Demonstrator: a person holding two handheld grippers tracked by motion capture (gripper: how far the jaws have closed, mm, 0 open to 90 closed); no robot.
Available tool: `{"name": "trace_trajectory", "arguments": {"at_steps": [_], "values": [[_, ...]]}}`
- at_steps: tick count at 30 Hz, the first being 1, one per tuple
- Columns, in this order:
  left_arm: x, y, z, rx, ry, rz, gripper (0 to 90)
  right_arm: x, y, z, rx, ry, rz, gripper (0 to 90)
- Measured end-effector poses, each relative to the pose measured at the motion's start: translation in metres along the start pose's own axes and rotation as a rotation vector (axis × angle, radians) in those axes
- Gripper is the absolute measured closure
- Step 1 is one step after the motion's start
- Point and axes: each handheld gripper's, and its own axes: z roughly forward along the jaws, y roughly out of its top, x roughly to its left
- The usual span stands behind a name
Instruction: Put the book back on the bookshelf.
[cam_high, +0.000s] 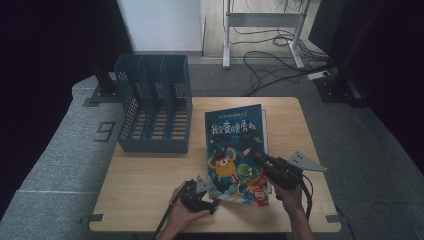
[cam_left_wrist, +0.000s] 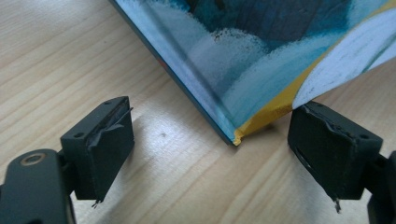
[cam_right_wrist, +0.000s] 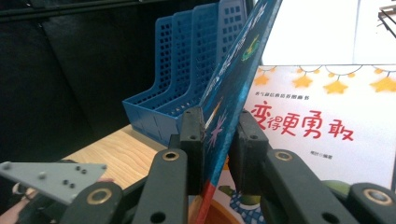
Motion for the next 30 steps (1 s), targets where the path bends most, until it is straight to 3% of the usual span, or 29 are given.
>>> {"name": "trace_trajectory", "arguments": {"at_steps": [10,17,30], "values": [[0.004,0.002,0.002,-0.002,0.011,-0.007,14.2,0.000,0.000,-0.001,-0.012,0.013,0.001,76.3],[0.007,0.003,0.004,-0.012,0.018,-0.022,14.2,0.007,0.002,-0.001,-0.017,0.052,-0.018,80.2],[0.018,0.004,0.006,-0.028,0.054,-0.057,14.3,0.009,0.002,0.000,0.006,0.081,-0.043,81.6]]}}
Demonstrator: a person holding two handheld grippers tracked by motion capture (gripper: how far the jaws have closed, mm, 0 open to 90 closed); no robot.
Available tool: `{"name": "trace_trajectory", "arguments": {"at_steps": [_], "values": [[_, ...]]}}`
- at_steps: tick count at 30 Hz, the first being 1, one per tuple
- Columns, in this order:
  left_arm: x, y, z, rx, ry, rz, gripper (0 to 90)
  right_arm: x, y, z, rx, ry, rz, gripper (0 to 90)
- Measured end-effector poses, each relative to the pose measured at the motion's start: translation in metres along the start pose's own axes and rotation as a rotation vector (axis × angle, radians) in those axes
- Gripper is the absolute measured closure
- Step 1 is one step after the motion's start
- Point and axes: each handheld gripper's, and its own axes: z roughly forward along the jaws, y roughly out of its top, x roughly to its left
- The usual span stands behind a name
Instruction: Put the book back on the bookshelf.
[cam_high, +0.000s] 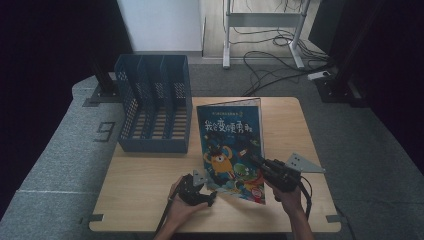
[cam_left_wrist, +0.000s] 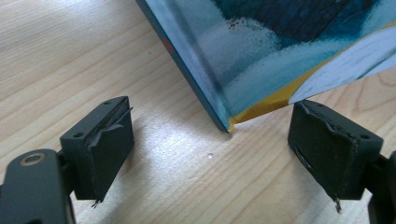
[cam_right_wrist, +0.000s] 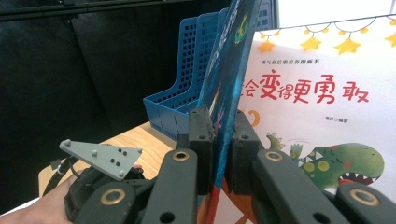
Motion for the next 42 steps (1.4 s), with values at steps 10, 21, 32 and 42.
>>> {"name": "trace_trajectory", "arguments": {"at_steps": [10,21,32,42], "values": [[0.005,0.002,0.002,-0.003,0.019,-0.023,14.4,0.001,0.000,0.000,0.017,0.014,-0.031,82.2],[0.012,0.013,0.009,0.017,0.028,-0.027,14.5,0.000,-0.001,0.000,0.030,0.011,-0.042,82.9],[0.023,0.016,0.011,-0.003,0.032,-0.074,18.7,0.000,-0.002,-0.001,0.035,0.047,-0.068,84.8],[0.020,0.022,0.001,-0.070,0.027,-0.033,20.0,-0.008,-0.005,-0.004,0.038,0.059,-0.076,84.4]]}}
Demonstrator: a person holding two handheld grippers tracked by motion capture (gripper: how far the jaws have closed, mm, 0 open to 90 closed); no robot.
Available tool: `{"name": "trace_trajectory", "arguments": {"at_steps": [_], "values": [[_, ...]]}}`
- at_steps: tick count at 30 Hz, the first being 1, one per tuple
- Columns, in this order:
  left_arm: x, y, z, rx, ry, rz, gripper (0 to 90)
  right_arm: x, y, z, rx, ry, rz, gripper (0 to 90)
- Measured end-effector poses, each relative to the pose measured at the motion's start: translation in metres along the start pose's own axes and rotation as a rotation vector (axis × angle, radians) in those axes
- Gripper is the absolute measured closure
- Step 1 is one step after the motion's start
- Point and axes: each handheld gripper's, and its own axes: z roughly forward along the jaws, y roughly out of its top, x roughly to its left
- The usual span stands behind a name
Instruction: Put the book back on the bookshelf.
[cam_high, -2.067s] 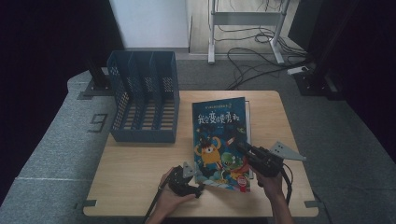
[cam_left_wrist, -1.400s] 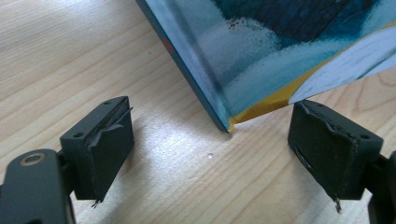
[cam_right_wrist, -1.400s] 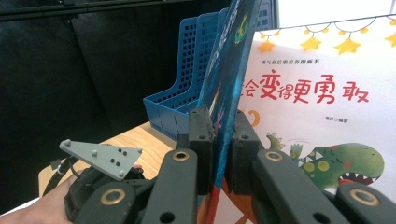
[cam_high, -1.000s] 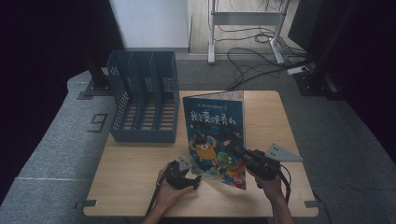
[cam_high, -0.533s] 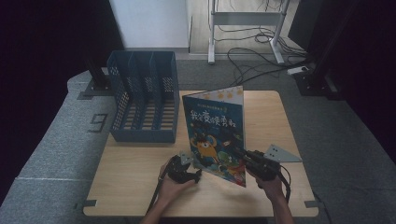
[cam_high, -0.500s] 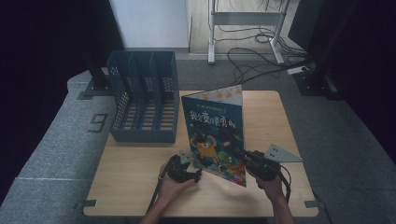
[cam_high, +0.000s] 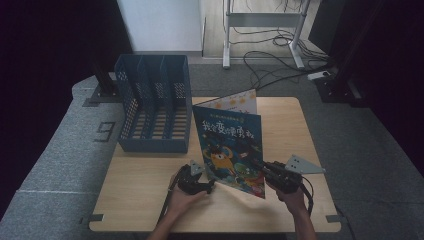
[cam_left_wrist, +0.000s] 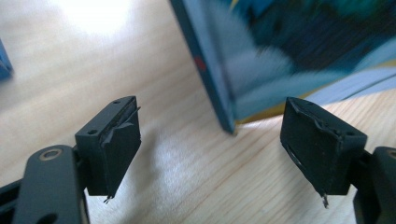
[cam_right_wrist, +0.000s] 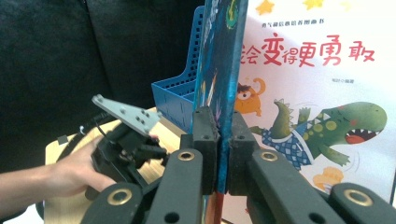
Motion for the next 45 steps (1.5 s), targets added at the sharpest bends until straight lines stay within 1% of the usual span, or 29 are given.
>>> {"name": "trace_trajectory", "arguments": {"at_steps": [4,8,11,12,15,17,18,21,26,27,31,33,37,43,45], "values": [[0.002,0.012,-0.009,-0.045,-0.006,0.015,19.1,-0.004,-0.003,-0.003,0.002,0.013,-0.003,84.1],[0.008,0.025,-0.020,-0.109,-0.017,0.010,18.7,-0.007,-0.005,-0.005,0.004,0.023,-0.006,83.8],[0.011,0.032,-0.025,-0.124,-0.018,0.008,17.8,-0.009,-0.006,-0.006,0.006,0.023,0.001,83.3],[0.012,0.034,-0.026,-0.136,-0.019,0.007,17.8,-0.010,-0.007,-0.006,0.005,0.022,0.002,83.1],[0.015,0.042,-0.028,-0.150,-0.031,0.001,17.2,-0.012,-0.008,-0.007,0.005,0.019,0.007,82.6],[0.016,0.046,-0.030,-0.169,-0.042,0.002,17.0,-0.012,-0.009,-0.008,0.006,0.017,0.010,82.2],[0.017,0.049,-0.031,-0.181,-0.051,-0.005,17.0,-0.013,-0.009,-0.008,0.006,0.015,0.011,81.9],[0.020,0.057,-0.034,-0.205,-0.062,-0.003,16.9,-0.014,-0.010,-0.008,0.008,0.012,0.015,81.5],[0.025,0.069,-0.039,-0.248,-0.111,-0.016,14.8,-0.017,-0.012,-0.009,0.005,0.016,0.026,81.2],[0.026,0.072,-0.040,-0.257,-0.118,-0.011,14.8,-0.018,-0.012,-0.010,0.006,0.017,0.031,81.1],[0.026,0.078,-0.043,-0.272,-0.132,0.005,15.0,-0.020,-0.013,-0.010,0.010,0.015,0.030,80.4],[0.025,0.081,-0.044,-0.279,-0.146,0.013,15.3,-0.020,-0.014,-0.011,0.015,0.010,0.029,79.9],[0.022,0.083,-0.046,-0.294,-0.153,0.027,15.8,-0.022,-0.015,-0.011,0.020,-0.001,0.030,78.5],[0.020,0.085,-0.049,-0.316,-0.172,0.034,18.1,-0.025,-0.017,-0.012,0.030,-0.027,0.028,75.6],[0.018,0.086,-0.051,-0.340,-0.164,0.039,20.2,-0.026,-0.018,-0.012,0.031,-0.029,0.033,75.1]]}}
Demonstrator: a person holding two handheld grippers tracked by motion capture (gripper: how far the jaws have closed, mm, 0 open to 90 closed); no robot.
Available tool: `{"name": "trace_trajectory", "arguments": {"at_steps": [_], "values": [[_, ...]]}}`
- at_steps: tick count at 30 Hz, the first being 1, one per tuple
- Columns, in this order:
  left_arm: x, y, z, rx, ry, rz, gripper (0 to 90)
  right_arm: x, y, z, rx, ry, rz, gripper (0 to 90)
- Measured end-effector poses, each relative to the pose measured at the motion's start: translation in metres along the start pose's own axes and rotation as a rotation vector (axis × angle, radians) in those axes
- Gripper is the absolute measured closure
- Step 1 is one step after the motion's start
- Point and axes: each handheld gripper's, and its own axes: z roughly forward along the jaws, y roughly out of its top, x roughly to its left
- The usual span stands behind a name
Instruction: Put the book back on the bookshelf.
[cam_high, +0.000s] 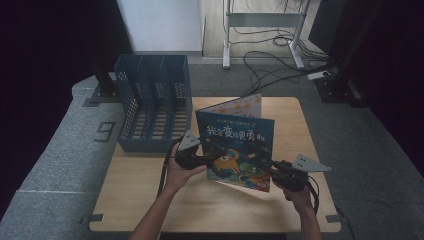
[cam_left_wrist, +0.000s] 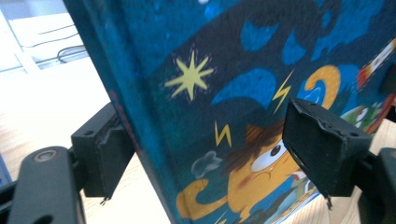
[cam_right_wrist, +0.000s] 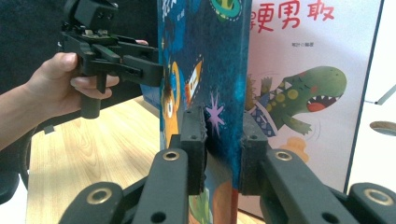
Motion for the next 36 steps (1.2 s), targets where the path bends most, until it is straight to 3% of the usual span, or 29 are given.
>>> {"name": "trace_trajectory", "arguments": {"at_steps": [21,36], "values": [[-0.012,0.006,-0.003,-0.050,-0.048,0.049,24.3,-0.012,-0.010,0.000,0.034,-0.046,0.005,65.0],[-0.025,0.007,0.001,-0.055,-0.040,0.102,39.8,-0.018,-0.014,0.002,0.060,-0.112,0.035,54.1]]}}
